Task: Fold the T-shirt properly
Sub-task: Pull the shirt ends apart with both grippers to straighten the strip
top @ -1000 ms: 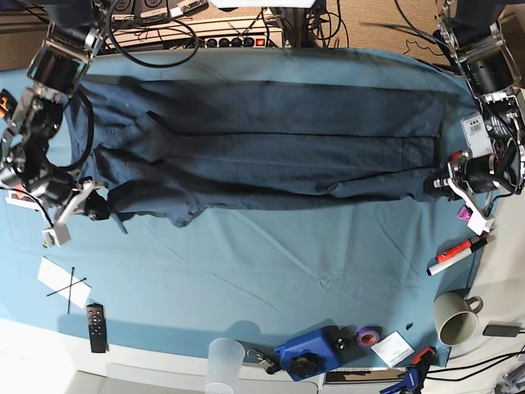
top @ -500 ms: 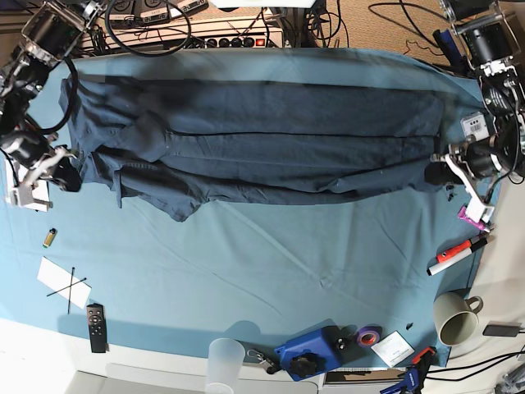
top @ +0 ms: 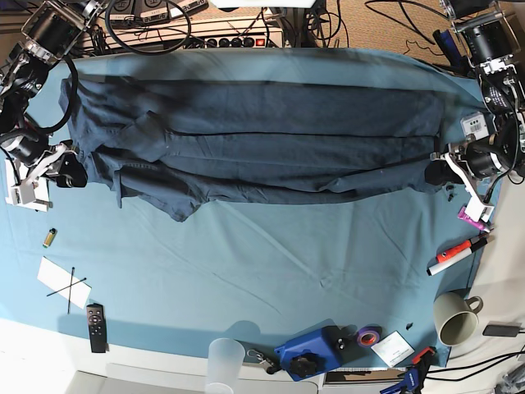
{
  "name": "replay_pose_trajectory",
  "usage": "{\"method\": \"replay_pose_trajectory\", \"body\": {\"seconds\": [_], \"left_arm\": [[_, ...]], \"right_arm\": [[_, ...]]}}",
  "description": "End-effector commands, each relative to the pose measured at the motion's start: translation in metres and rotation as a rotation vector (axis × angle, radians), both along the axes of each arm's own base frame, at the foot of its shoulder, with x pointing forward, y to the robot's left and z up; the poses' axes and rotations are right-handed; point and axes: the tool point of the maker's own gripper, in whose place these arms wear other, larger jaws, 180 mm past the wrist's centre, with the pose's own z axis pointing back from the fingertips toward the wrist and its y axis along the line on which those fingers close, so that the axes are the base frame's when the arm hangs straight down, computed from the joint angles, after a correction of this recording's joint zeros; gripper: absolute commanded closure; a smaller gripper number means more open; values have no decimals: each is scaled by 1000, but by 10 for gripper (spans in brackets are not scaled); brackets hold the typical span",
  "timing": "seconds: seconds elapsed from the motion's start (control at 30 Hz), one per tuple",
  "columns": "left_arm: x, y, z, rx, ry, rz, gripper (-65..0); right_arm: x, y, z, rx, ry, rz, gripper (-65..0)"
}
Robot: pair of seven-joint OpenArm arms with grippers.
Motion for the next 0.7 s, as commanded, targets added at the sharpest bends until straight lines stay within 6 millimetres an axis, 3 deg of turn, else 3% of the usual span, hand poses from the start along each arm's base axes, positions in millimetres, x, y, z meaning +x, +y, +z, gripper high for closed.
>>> {"method": "replay_pose_trajectory", "body": {"seconds": [0.0,0.37,0.67], "left_arm": [[9,6,14,18,-46,1,0],[9,12,9,59,-38,14,0],[10,12,10,59,-43,17,0]], "right_arm": [[10,-4,19,-26,-62,4,-212],[63,16,-17,-50,39,64,-212],[63,34,-50,-82,192,128,-212]]}}
